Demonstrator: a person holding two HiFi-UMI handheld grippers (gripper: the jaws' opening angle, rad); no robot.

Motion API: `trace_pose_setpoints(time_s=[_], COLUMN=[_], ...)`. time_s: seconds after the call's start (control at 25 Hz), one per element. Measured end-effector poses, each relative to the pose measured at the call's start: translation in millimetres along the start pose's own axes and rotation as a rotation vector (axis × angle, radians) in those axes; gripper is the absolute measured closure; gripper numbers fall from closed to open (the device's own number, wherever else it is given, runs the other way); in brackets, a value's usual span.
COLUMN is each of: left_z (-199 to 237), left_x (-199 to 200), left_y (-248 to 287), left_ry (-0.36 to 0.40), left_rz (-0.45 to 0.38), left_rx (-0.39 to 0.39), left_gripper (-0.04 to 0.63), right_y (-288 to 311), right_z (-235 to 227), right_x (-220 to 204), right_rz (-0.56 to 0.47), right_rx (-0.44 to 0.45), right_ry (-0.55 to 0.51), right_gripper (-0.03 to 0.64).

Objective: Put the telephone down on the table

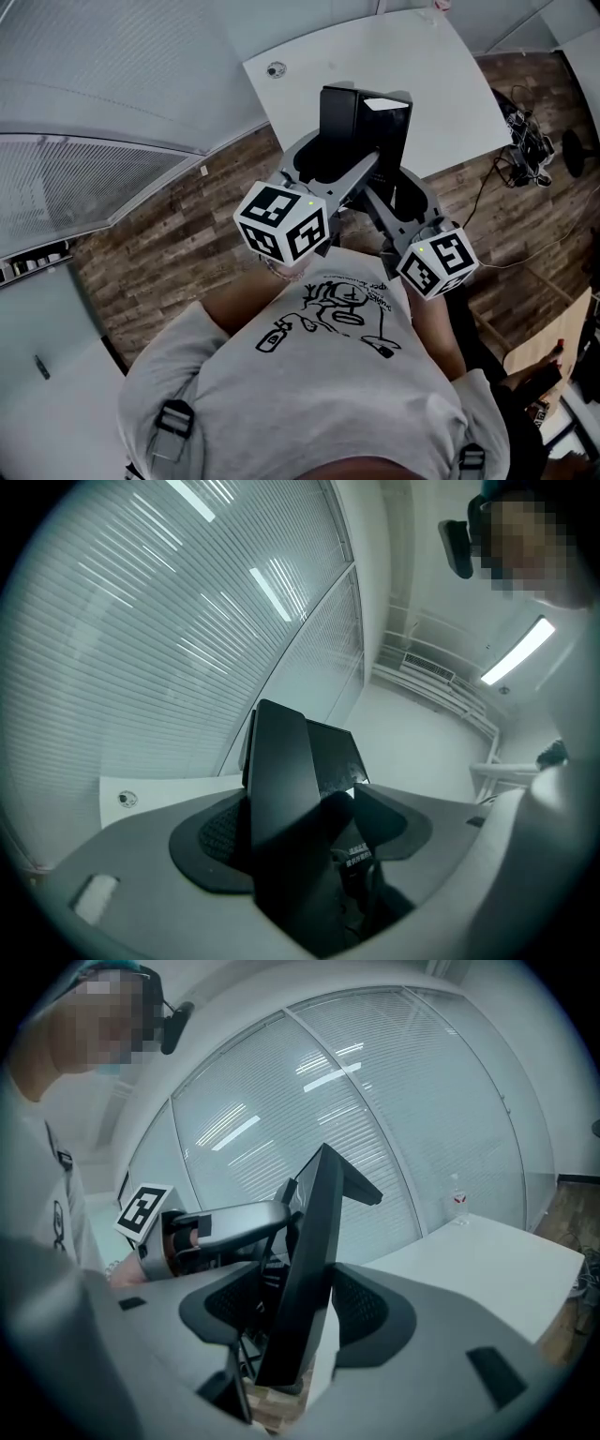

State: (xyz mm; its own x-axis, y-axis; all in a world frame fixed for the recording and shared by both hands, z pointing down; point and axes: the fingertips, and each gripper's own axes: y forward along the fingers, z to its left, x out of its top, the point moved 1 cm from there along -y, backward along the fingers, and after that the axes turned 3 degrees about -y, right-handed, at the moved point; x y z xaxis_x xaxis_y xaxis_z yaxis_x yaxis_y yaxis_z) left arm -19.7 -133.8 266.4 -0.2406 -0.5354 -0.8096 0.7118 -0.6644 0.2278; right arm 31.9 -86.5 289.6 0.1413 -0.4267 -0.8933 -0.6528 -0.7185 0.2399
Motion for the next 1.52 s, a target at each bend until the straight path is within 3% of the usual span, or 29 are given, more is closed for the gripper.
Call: trace_pose_setpoints(time_s=[0.56, 0.92, 1.52], left_z=[18, 10, 77], left_x=[11, -13, -64], left_y=[21, 41, 92], left_ry=[-0.034, -0.049, -0.129], left_rz=[0.011, 0.027, 0.092], left_rx=[0.022, 0.046, 0.099], left_gripper=[0.264, 0.264, 0.264], right_y=[21, 6, 52], right_z=[-18, -43, -101], right_x=[10, -5, -62], right_rz=[0.022, 0.042, 0.129], right_rx=[0.011, 0.025, 0.036], right_ry=[0.012, 0.030, 0.097], right_gripper=[0.387, 0.387, 0.387])
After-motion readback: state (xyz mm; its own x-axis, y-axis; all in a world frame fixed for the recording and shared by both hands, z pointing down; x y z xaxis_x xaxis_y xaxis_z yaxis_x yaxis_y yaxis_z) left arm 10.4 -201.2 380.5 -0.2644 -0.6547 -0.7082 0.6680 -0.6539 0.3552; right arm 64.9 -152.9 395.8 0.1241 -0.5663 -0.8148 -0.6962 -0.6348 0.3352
